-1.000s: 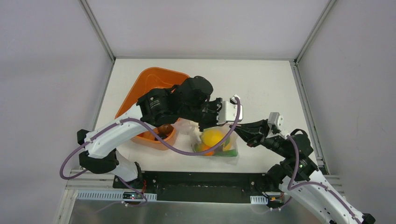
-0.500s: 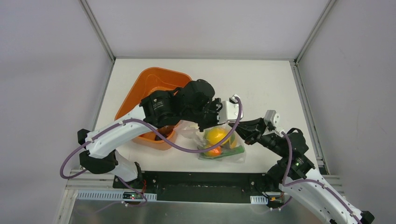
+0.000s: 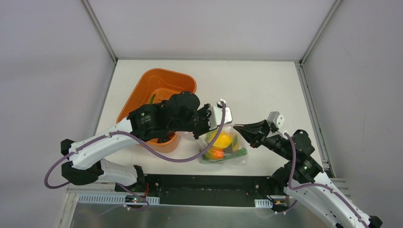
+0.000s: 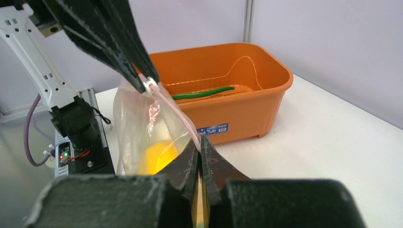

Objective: Place the food in the zip-top bag and seal the zipper
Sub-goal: Zip the zipper food storage bag at the center of the board.

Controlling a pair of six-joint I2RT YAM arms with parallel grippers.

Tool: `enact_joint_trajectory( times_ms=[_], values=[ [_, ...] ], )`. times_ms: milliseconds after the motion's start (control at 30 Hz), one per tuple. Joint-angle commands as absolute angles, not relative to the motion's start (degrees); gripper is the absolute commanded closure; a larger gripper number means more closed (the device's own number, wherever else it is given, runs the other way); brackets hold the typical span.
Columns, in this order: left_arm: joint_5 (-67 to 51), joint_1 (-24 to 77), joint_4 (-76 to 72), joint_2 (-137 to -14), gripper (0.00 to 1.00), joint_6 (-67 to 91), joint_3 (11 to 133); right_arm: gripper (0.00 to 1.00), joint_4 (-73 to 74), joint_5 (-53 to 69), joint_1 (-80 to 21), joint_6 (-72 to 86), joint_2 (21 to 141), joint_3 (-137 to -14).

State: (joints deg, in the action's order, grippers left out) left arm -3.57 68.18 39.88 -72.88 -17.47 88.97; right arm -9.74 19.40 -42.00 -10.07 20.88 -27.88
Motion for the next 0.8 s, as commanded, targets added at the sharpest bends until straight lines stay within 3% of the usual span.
enact_joint_trajectory(
  times_ms=[0, 100, 233, 533, 767],
  values=[
    [-4.8, 67.7, 40.8, -70.4, 1.0, -16.6, 90.6, 0.9, -9.0, 17.6, -41.5, -10.4, 21.9, -32.6],
    [-7.0, 67.7, 40.8, -71.5, 1.0, -16.8, 91.9, 0.61, -4.5, 21.9, -41.5, -11.4, 23.8, -36.0],
    [-8.1, 67.7, 41.1, -72.7, 1.0, -17.4, 93.0, 0.44, -0.3, 24.4, -41.5, -12.8, 27.4, -40.3],
    [-9.8, 67.8, 43.2, -74.7, 1.0, -19.1, 95.7, 0.31, 13.2, 31.2, -41.5, -24.5, 37.0, -49.6],
    [-10.7, 67.7, 42.1, -74.3, 1.0, -18.9, 94.7, 0.3, 20.1, 36.9, -41.5, -33.4, 40.0, -55.3]
  ],
)
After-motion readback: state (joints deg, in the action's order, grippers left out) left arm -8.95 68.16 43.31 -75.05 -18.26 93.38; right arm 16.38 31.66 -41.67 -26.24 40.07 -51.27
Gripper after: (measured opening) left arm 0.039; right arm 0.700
